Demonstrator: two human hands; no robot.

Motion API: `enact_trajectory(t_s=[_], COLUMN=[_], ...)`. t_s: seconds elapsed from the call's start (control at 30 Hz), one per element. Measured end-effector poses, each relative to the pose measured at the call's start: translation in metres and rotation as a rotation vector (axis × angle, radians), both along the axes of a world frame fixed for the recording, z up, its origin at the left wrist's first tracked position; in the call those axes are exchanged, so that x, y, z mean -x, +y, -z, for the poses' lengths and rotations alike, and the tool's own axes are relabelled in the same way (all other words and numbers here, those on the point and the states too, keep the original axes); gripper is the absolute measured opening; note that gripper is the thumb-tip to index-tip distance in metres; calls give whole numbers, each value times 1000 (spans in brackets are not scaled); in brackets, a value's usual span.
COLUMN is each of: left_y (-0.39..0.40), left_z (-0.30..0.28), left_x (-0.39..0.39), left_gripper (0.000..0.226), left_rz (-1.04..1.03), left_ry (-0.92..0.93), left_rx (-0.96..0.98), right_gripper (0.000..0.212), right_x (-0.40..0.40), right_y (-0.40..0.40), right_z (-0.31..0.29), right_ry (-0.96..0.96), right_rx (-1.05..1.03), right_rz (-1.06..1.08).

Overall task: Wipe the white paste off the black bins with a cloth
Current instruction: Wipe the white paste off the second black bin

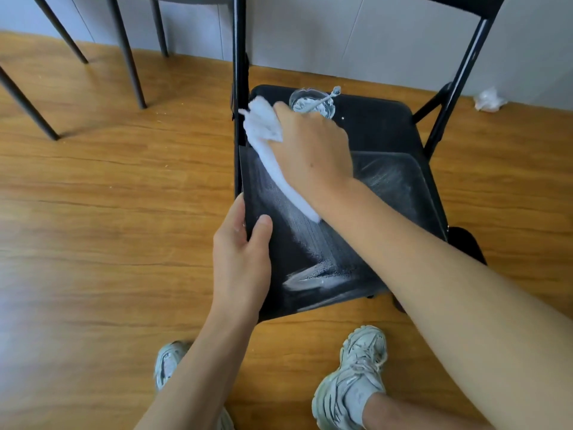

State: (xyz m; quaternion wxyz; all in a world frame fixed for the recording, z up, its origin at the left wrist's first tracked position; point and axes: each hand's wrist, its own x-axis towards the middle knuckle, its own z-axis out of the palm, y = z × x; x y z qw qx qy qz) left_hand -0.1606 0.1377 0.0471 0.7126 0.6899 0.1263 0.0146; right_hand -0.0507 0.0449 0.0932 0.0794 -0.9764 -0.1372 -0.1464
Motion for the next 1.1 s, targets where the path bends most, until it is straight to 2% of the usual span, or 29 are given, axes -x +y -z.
enact_trajectory(t_s=[0.13,0.3,0.37,0.5,0.57,0.7,0.8,0.9,1.0,1.1], left_y=[2,3,2,-2,-7,-9,-10,-12,-16,-19], left_z=[5,7,6,1,-1,-7,-13,-15,-13,-11], left_x=[-3,-7,-5,0,2,-1,-4,-7,-5,2], left_gripper=[35,28,28,43,49,49,51,58,57,56], left_rz=[-29,-80,-88,-111,-103,-126,-138,-168,-171,-166], left_ry=[51,37,42,77,67,76,80,100,186,149], left_rx=[24,66,76,100,67,76,95,180,262,195], right_gripper=[11,23,21,31,23,8,8,24,21,25], right_x=[3,66,81,75,56,28,48,93,122,115], right_y=[8,-4,-10,-12,-4,17,15,2,-9,-8], right_z=[0,6,10,10,2,-8,-7,0,14,23], right_ry=[9,108,123,92,95,70,145,85,34,30], right_rx=[-34,-31,-49,18,83,11,-25,-62,-120,-106], right_rz=[9,-175,-212,-168,-94,18,-8,-53,-56,-35])
